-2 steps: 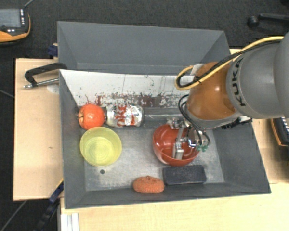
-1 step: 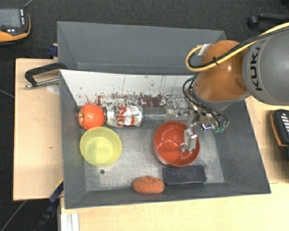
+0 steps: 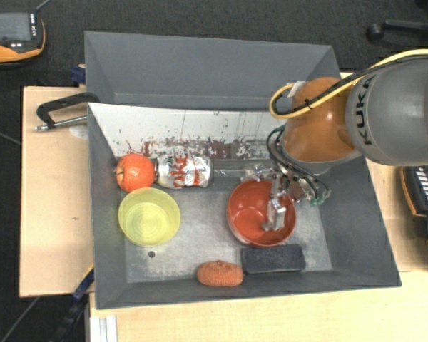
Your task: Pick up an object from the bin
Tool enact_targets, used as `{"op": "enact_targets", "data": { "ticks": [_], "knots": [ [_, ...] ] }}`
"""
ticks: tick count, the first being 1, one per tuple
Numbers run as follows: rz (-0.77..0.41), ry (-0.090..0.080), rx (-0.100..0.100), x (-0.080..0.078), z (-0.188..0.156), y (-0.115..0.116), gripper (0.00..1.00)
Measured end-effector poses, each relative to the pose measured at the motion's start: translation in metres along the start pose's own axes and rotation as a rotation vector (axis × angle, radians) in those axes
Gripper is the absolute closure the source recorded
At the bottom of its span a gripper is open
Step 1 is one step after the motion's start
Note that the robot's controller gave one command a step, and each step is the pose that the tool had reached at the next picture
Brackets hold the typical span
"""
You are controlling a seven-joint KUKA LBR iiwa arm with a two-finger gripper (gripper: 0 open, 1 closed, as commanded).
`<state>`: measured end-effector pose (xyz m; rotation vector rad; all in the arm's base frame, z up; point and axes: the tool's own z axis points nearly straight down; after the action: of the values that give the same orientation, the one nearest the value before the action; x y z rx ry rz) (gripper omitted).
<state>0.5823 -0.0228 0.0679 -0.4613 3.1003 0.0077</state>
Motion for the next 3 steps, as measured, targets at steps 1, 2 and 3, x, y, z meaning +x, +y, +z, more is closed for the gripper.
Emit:
{"op": "enact_targets", "data": {
  "ticks": [1,2,3],
  "knots": [
    [0.001,-0.008,-0.001,-0.02,-0.003,0.016,0.0],
    [0.003,-0.009,-0.001,-0.021,-0.005,0.015,1.0],
    [0.025,-0.022,0.0,-0.02,-0.093,0.034,1.0]
  ]
}}
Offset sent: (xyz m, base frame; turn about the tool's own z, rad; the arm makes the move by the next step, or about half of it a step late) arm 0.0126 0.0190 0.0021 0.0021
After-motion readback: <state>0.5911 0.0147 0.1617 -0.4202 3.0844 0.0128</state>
